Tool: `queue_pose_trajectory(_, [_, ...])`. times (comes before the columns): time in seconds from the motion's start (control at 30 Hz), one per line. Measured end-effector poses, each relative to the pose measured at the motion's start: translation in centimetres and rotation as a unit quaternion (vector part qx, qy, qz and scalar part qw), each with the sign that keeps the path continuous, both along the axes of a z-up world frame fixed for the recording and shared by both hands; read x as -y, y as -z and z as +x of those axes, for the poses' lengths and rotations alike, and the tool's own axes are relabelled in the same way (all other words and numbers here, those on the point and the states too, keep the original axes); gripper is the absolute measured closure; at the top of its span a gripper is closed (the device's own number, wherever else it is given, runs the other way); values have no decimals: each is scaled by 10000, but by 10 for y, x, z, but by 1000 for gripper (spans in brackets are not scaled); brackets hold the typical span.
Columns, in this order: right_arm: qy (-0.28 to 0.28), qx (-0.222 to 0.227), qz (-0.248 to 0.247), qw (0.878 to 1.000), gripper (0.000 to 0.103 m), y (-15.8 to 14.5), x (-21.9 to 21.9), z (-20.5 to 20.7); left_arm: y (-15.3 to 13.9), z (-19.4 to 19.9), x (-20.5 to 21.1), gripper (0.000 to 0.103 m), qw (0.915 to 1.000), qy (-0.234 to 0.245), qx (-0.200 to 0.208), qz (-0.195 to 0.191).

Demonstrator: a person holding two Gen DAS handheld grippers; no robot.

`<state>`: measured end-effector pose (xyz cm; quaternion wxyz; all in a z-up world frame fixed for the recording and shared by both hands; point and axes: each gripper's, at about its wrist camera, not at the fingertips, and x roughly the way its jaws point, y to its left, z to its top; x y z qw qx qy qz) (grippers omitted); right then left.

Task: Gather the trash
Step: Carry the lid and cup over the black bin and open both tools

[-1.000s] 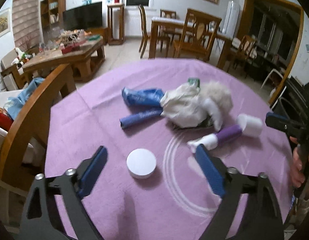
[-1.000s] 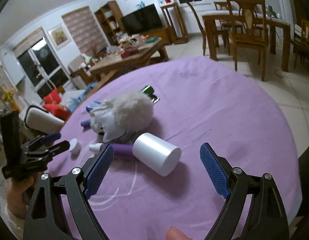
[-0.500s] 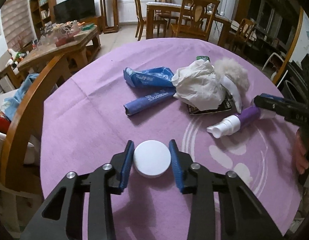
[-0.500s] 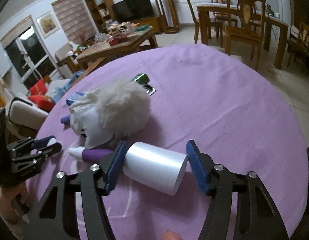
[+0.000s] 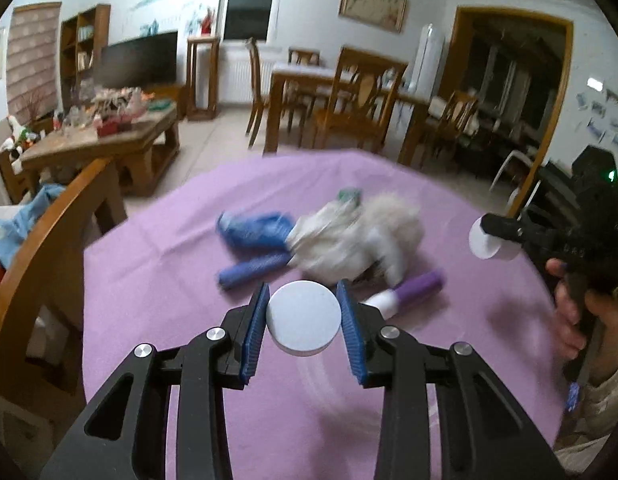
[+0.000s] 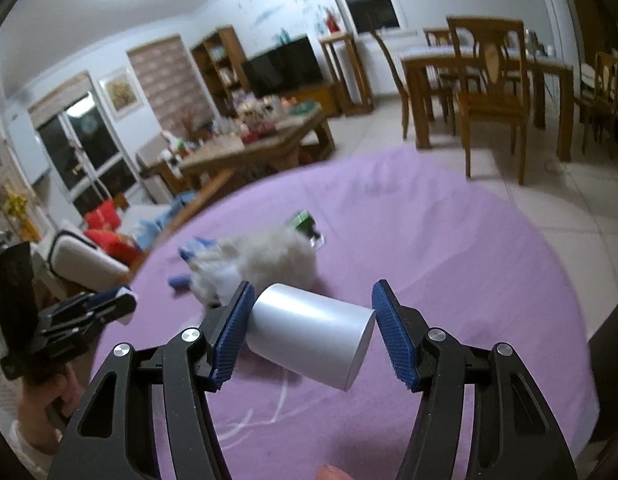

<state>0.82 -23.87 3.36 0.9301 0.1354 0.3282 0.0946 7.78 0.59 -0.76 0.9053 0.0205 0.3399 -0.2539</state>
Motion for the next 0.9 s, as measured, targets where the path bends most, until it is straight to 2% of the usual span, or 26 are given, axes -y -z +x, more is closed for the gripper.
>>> queue_pose_trajectory(0.23, [95,523,177,9984,42,-36,27,-30,-29,-14,39,68,9981,282,399,-365])
queue_pose_trajectory(0.47, [455,918,228,9945,42,-62,86,-71,-45,-27,94,68,9939,724,646,-530])
queue_pose_trajectory(0.7, [1029,1214,292,9868,42,-72,162,-123,-57,-38,173,68,9853,1320,825,-707])
queue_pose_trajectory(0.9, [1794,1457,472,9718,42,-72,244,-178,-56,-47,261,68,9722,2029,717,-922])
